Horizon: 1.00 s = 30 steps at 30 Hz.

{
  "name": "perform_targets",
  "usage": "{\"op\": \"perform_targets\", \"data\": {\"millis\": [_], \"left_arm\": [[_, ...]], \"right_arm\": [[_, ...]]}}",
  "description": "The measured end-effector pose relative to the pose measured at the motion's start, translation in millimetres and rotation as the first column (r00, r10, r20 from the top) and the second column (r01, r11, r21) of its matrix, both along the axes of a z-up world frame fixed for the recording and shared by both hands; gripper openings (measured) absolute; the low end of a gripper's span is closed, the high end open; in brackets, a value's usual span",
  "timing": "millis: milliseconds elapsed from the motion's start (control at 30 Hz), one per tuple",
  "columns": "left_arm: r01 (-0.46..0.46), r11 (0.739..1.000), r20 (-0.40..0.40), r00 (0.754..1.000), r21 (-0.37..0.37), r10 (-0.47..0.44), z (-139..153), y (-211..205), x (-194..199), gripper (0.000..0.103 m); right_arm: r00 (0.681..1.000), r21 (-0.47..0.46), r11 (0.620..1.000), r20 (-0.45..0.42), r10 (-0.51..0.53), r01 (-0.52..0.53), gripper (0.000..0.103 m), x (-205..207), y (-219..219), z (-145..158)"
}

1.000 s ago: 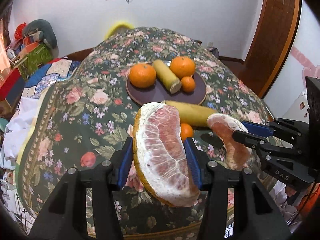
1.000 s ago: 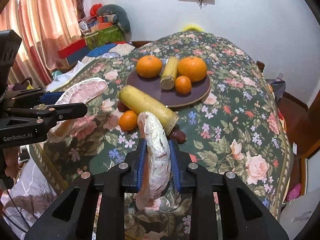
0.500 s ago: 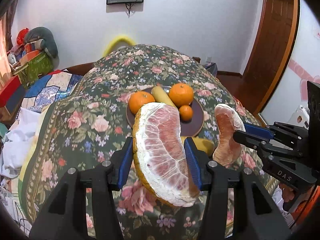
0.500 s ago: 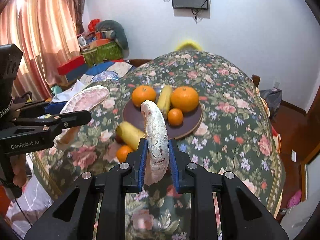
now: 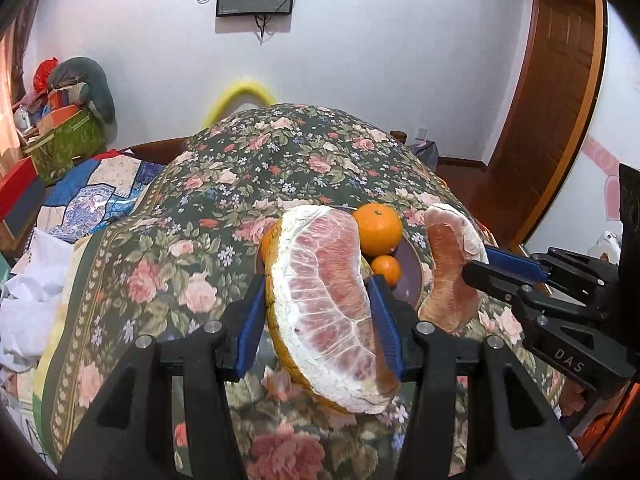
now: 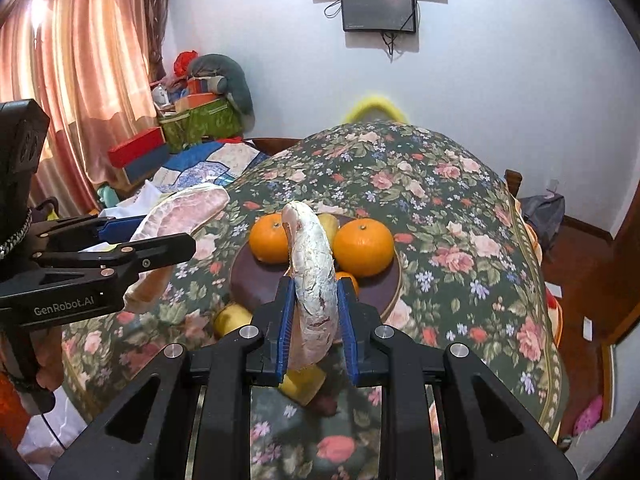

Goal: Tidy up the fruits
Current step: 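Lower the left tool's pomelo segment onto the plate while the right tool lowers its segment there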

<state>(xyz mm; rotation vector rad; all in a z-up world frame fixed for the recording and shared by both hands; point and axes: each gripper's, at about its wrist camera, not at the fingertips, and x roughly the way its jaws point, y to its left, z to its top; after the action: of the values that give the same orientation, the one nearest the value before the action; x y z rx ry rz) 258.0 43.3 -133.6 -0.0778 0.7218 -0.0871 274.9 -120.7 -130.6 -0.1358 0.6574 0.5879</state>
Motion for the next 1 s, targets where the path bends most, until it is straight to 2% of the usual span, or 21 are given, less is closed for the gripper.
{"op": "perform_targets", "data": {"millis": [533, 800, 1000], "left_arm": [[0.014, 1.000, -0.034, 0.999, -0.010, -0.014, -27.5, -1.7, 59.6, 0.050], [0.018, 1.000, -0.056, 0.998, -0.016, -0.019, -40.5, -4.6, 80.1, 0.050], [0.027, 1.000, -0.074, 0.997, -0.013, -0.028, -50.1, -8.6, 91.2, 0.050]], "right_arm": [[0.999, 0.004, 1.000, -0.046, 0.023, -0.023, 0.020, 39.7, 21.3, -26.2], [0.995, 0.009, 1.000, -0.097, 0.026, -0.025, 0.020, 56.8, 23.9, -45.8], [0.993, 0.027, 0.999, -0.110, 0.028, -0.025, 0.020, 62.7, 21.6, -48.1]]}}
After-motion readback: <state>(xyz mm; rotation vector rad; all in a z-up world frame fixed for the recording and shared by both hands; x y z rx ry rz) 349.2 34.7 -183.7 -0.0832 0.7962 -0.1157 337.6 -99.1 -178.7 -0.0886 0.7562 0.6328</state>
